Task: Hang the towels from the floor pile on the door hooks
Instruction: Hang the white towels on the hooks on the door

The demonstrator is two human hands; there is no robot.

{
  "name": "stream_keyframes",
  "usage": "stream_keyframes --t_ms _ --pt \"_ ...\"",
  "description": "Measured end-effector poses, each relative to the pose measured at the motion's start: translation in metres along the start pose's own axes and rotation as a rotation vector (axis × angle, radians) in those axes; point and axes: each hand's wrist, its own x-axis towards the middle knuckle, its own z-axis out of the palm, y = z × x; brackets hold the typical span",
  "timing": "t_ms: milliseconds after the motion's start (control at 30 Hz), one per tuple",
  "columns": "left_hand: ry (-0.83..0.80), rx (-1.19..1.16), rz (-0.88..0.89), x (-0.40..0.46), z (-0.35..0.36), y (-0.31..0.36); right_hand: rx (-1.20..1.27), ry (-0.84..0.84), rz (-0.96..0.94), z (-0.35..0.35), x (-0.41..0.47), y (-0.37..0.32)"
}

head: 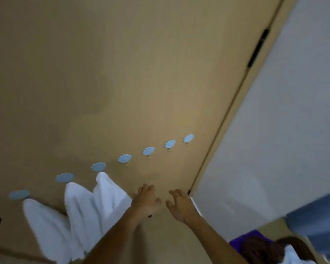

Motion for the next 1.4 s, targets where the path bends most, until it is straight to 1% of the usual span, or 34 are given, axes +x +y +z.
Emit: stream_keyframes --t_ms 133,233,300,367,467,567,667,767,900,1000,1100,1233,1400 --pt "-0.094 0.117 0.149 -0.009 0.036 0.101 0.016 0.104 0.175 -0.033 -0.071 0.095" --pt "-0.163 0.153 0.284 -0.033 0.082 0.185 0.066 0.174 0.338 -0.045 -0.145 0.170" --pt "-0.221 0.190 0.368 -0.056 0.118 0.236 0.090 0.186 0.445 -0.045 -0.199 0.217" --pt "-0.282 0.232 0.442 -0.083 0.155 0.282 0.112 0.159 0.542 -0.041 -0.255 0.262" --pt "-0.381 0.299 0.537 -0.124 0.206 0.337 0.161 0.112 0.674 -0.028 -0.340 0.319" --pt "-0.483 0.375 0.612 -0.157 0.249 0.382 0.248 0.102 0.817 -0.013 -0.415 0.364" --pt "-0.529 0.440 0.676 -0.181 0.285 0.426 0.331 0.114 0.902 -0.001 -0.477 0.402" --pt "-0.557 0.489 0.742 -0.197 0.316 0.462 0.393 0.148 0.978 0.006 -0.519 0.433" --pt "-0.586 0.547 0.781 -0.197 0.353 0.495 0.464 0.102 1.067 0.013 -0.534 0.471" --pt "-0.615 0.556 0.750 -0.176 0.378 0.513 0.504 0.059 1.068 0.015 -0.524 0.503" --pt "-0.631 0.521 0.672 -0.143 0.401 0.527 0.497 -0.012 1.036 0.017 -0.506 0.538" --pt "-0.658 0.496 0.525 -0.106 0.426 0.541 0.475 -0.120 1.016 0.014 -0.486 0.587" --pt "-0.655 0.449 0.440 -0.072 0.447 0.561 0.451 -0.234 0.963 0.002 -0.452 0.648"
